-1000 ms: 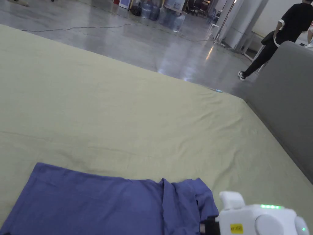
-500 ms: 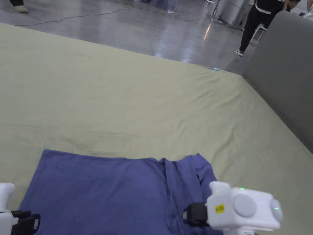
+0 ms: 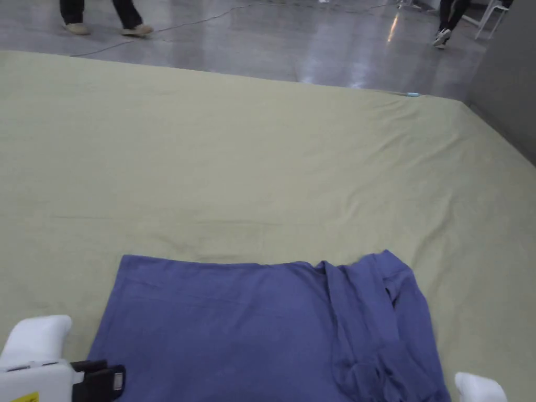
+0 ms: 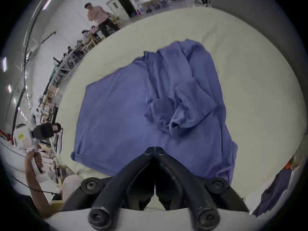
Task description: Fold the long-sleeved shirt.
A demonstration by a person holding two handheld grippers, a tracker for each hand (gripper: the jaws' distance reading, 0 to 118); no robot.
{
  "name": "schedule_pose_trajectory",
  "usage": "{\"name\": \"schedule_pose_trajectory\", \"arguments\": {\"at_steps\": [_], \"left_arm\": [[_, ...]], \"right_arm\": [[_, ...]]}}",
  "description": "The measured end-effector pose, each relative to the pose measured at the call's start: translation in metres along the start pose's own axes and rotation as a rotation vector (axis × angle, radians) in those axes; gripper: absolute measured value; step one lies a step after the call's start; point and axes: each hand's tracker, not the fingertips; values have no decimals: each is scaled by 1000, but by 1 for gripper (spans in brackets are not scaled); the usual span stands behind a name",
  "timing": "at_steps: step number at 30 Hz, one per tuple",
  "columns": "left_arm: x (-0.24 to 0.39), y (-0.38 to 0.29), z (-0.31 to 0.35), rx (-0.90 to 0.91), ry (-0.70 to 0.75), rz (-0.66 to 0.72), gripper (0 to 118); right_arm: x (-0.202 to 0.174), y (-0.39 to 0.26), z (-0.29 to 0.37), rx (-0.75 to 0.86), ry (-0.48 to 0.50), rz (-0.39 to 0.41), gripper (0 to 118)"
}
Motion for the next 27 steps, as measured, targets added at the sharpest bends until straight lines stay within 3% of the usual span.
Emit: {"name": "schedule_pose_trajectory", "arguments": {"at_steps": [2, 3, 5, 6, 9, 10, 11, 13, 16, 18, 19, 21, 23, 24, 26, 27], "left_arm": [[-5, 28, -14, 14, 0, 16, 9], [-8, 46, -24, 52, 44, 5, 33], [-18, 88, -55, 55, 118, -46, 113], [-25, 107, -74, 41, 130, -43, 118], [-44, 155, -134, 41, 260, -51, 118], [-55, 164, -154, 40, 267, -8, 117], [-64, 172, -172, -5, 275, 58, 108], [-82, 179, -198, -45, 286, 129, 76], [-75, 177, -201, 49, 287, 45, 72], [-63, 174, -198, 37, 324, -41, 39], [-56, 172, -196, 25, 325, -115, 17], [-43, 168, -190, 10, 308, -189, 5], [-33, 165, -184, -17, 288, -170, 0], [-34, 164, -181, -20, 263, -154, 0], [-32, 165, -171, -1, 223, -132, 0], [-29, 166, -166, 5, 235, -138, 0]], "right_arm": [[4, 6, 2, 6, -3, -1, 0], [6, 11, -1, 26, 0, -8, 0], [7, 16, 0, 49, 5, -31, 0], [8, 18, 1, 57, 10, -51, 0], [11, 20, -6, 59, 31, -80, 0], [11, 22, -7, 54, 25, -86, 0], [16, 25, -10, 39, 15, -77, 0], [24, 29, -2, 47, -4, -44, 0], [41, 41, 10, 49, -94, -31, 0], [54, 59, 13, 37, -104, -42, 0], [59, 73, 12, 28, -116, -51, 0], [68, 108, 5, 30, -144, -50, 0], [74, 152, -8, 57, -171, -66, 3], [74, 176, -18, 63, -166, -46, 30], [74, 220, -48, 47, -139, -15, 118], [75, 245, -64, 59, -127, -2, 116]]}}
